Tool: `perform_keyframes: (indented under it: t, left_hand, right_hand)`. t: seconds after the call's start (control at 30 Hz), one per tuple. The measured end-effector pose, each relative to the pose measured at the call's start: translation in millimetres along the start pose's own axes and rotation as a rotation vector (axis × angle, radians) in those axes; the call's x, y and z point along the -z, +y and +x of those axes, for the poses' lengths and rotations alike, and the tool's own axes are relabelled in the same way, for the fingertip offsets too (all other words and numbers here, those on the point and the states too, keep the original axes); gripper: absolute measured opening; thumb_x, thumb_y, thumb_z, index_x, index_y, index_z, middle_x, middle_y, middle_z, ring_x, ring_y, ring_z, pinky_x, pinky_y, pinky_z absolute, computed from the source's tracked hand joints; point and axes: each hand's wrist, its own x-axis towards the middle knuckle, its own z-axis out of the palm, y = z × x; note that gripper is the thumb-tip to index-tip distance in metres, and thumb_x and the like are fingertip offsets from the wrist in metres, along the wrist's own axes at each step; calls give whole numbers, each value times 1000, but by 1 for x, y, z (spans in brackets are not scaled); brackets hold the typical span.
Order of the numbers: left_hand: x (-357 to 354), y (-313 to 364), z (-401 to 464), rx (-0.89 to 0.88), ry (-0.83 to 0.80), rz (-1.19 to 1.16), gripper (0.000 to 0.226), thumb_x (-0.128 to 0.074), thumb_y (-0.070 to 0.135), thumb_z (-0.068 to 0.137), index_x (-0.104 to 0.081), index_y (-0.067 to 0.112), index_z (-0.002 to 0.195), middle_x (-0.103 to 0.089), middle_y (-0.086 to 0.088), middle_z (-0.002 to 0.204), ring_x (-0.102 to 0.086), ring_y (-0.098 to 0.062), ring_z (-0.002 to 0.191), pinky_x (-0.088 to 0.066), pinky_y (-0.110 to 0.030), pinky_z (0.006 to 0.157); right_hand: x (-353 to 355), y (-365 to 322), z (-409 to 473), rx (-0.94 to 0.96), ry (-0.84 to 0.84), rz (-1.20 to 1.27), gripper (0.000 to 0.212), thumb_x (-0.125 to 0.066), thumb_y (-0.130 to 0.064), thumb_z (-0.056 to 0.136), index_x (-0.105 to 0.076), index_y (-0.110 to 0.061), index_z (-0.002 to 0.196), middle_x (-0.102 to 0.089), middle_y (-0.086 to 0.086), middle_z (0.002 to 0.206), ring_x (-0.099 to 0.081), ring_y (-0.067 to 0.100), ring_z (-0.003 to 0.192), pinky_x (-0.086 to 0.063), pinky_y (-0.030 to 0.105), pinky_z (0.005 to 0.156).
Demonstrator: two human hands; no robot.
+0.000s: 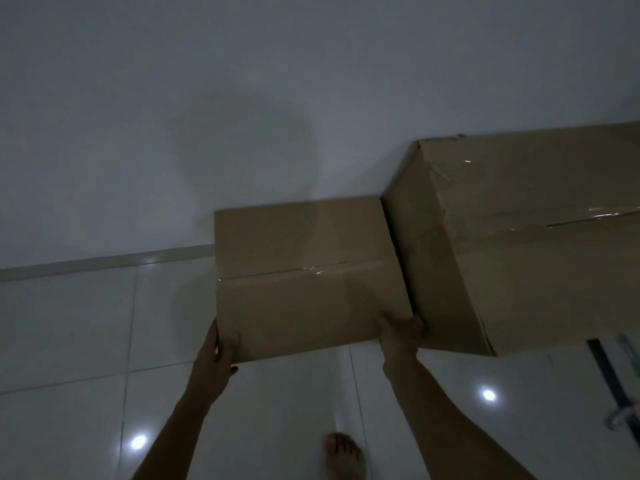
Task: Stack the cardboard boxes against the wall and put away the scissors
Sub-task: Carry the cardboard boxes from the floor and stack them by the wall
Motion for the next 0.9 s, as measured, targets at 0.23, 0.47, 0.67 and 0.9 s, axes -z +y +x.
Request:
perform_keyframes:
  t: [0.23,0.47,0.67,0.9]
  left_hand:
    - [-2,0,-7,-7,126,132,59,-54,48,93,-38,27,145,-56,-6,127,-59,-29,108,-55,-47,87]
    - [-11,16,-41,40,172,399,78,-62,29,92,-18,7,153,-28,-25,151,-40,-42,132,-37,-51,106]
    - [-12,59,-131,-68,-165,687,51,-55,32,96,-44,13,142,-47,-9,144,-46,-24,132,-32,-29,107]
    - [-51,150,-267,-305,-358,931,51,-47,36,99,-40,16,145,-45,-5,147,-41,-19,135,-29,-25,108]
  right_hand:
    - [10,12,-3,-119,-100,54,79,-79,-36,82,-38,-3,141,-57,16,116,-63,21,76,-58,49,86]
    - [41,17,-8,-91,-220,-66,90,-78,-59,73,-45,-13,142,-58,14,130,-64,30,104,-59,30,55]
    - [124,-9,-78,30,-445,-359,77,-68,-48,88,-32,-22,152,-51,8,137,-57,27,114,-58,38,81]
    - [286,-34,-155,302,-403,-703,78,-52,-56,95,-19,-21,157,-35,13,156,-36,33,141,-33,40,114]
